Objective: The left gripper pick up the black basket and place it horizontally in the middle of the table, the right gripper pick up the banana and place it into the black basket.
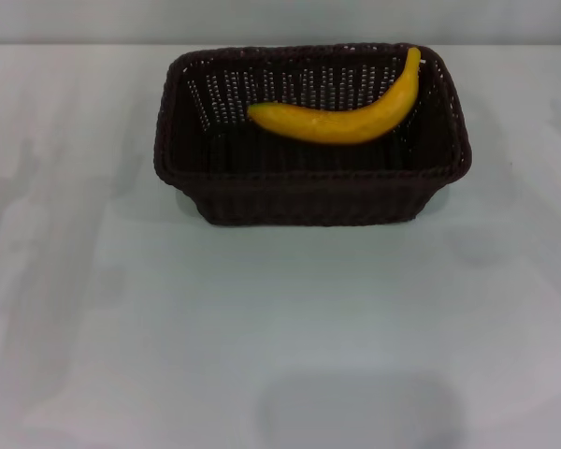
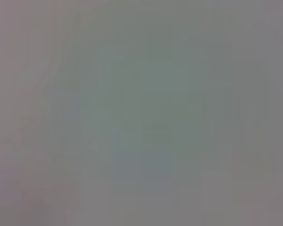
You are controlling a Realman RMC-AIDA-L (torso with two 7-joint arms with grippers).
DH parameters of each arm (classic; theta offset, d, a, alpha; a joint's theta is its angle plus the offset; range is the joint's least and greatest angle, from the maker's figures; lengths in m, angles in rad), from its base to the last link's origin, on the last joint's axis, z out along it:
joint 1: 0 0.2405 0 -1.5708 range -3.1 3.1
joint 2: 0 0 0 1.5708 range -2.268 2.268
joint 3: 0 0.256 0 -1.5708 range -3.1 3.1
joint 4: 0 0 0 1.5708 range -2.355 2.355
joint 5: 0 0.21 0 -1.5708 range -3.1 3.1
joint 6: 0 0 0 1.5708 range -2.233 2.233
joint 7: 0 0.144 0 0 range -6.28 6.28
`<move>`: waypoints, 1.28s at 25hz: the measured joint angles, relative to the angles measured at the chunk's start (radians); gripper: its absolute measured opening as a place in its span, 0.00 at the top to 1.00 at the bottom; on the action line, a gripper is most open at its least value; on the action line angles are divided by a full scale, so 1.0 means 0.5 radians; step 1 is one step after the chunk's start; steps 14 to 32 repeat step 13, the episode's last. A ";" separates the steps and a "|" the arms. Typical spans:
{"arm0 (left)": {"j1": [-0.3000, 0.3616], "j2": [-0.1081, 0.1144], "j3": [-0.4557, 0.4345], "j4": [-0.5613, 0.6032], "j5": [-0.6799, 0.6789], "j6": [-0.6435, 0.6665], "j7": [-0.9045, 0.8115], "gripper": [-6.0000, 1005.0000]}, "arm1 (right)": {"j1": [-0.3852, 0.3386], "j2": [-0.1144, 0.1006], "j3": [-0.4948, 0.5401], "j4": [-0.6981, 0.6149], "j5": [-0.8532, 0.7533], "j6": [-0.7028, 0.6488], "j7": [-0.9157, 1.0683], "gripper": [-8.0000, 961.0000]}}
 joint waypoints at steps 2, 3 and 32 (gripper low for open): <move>-0.010 0.000 0.000 -0.016 -0.005 0.000 0.022 0.16 | 0.012 0.002 0.117 0.156 0.001 -0.034 -0.248 0.09; -0.014 0.000 0.000 -0.020 -0.006 0.000 0.024 0.16 | 0.023 0.002 0.202 0.249 0.002 -0.071 -0.406 0.09; -0.033 -0.003 0.007 -0.097 -0.003 -0.034 0.027 0.16 | 0.029 0.005 0.309 0.393 -0.007 -0.314 -0.636 0.09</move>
